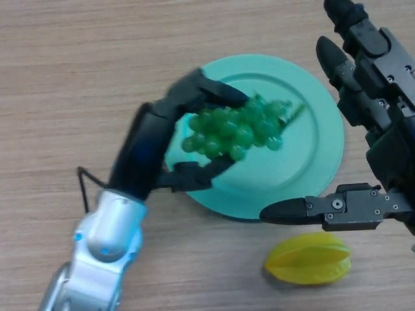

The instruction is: Pick up the green grapes and place it on the plate

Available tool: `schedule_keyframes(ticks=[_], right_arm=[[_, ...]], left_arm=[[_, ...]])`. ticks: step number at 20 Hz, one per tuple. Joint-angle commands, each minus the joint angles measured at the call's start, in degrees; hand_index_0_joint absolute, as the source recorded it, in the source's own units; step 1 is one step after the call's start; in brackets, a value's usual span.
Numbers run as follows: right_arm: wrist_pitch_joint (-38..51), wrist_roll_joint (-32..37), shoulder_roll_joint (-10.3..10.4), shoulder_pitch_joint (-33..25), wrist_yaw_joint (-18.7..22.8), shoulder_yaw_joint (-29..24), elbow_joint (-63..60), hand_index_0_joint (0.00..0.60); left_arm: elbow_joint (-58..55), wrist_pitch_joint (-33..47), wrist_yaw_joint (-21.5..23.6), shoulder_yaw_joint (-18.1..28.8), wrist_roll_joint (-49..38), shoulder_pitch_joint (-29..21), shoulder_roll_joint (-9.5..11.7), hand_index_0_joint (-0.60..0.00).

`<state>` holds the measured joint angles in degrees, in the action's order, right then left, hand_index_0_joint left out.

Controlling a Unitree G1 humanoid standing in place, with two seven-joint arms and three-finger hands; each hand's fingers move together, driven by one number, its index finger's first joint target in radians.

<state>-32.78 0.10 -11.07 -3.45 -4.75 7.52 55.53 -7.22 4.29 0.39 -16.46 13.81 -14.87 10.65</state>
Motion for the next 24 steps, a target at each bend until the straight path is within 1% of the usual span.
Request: schedule_keyframes(ticks=[1, 2, 3, 4, 5, 6, 9, 11, 13, 16, 18, 19, 20, 22, 23, 24], right_arm=[[9.8, 0.6, -0.2, -0.7, 1.4, -0.7, 2.7, 0.000], [9.8, 0.6, -0.2, -0.5, 1.3, -0.7, 2.7, 0.000], [9.7, 0.6, -0.2, -0.5, 1.2, -0.8, 2.8, 0.000], [9.6, 0.4, -0.3, -0.4, 1.1, -0.8, 2.9, 0.000], [9.4, 0.3, -0.3, -0.4, 0.9, -0.9, 3.0, 0.000], [8.9, 0.4, -0.3, -0.6, 0.5, -1.3, 3.2, 0.000], [8.8, -0.1, -0.4, -0.8, 0.4, -1.0, 3.0, 0.000], [9.8, -0.7, -0.5, -0.3, -0.1, -0.8, 2.4, 0.000], [9.5, -0.5, -0.3, -0.5, -0.4, -0.9, 2.2, 0.000], [8.6, 1.2, -0.3, -0.9, -0.1, -1.4, 1.6, 0.000], [8.4, 1.8, -0.3, -1.0, -0.3, -1.9, 1.2, 0.000], [9.4, 1.6, -0.5, -1.0, -0.3, -2.0, 0.4, 0.000], [10.9, 1.0, -0.6, -0.9, -0.5, -2.3, -0.7, 0.000], [12.4, 0.7, -0.6, -0.8, -0.4, -2.8, -1.9, 0.000], [12.2, 0.7, -0.6, -0.7, -0.6, -2.9, -2.1, 0.000], [12.3, 0.9, -0.7, -0.4, -0.8, -3.3, -2.2, 0.000]], left_arm=[[-1.9, 7.9, 7.9, 2.6, -3.2, -4.9, 0.2, -0.600], [-1.5, 7.7, 9.0, 2.4, -5.4, -5.4, 0.2, -0.500], [-1.4, 7.5, 8.9, 2.4, -5.4, -5.4, 0.2, -0.400], [-1.6, 5.6, 8.4, 2.4, -5.7, -5.2, 0.2, -0.250], [-2.0, 3.5, 7.7, 2.4, -6.7, -4.8, 0.2, -0.150], [-3.6, -1.3, 6.2, 2.9, -9.0, -3.8, 0.2, -0.007], [-4.7, -2.1, 5.3, 3.8, -9.0, -3.0, 0.2, 0.000], [-6.2, -2.9, 4.7, 4.4, -7.4, -2.0, 0.2, 0.000], [-8.9, -3.1, 3.2, 5.8, -6.9, -1.2, 0.2, 0.000], [-15.8, -4.9, -0.1, 10.4, -10.9, 1.9, 0.2, 0.000], [-20.4, -8.2, -3.6, 13.5, -12.9, 4.1, 0.4, 0.000], [-22.6, -10.4, -5.3, 15.6, -15.0, 5.5, 1.0, 0.000], [-24.8, -11.8, -6.2, 18.3, -17.6, 7.1, 2.1, 0.000], [-26.6, -12.0, -6.6, 21.5, -18.9, 9.7, 3.5, 0.000], [-27.0, -11.8, -7.6, 22.5, -19.4, 10.8, 3.8, 0.000], [-27.7, -11.9, -9.1, 24.4, -20.4, 12.4, 4.3, 0.000]])
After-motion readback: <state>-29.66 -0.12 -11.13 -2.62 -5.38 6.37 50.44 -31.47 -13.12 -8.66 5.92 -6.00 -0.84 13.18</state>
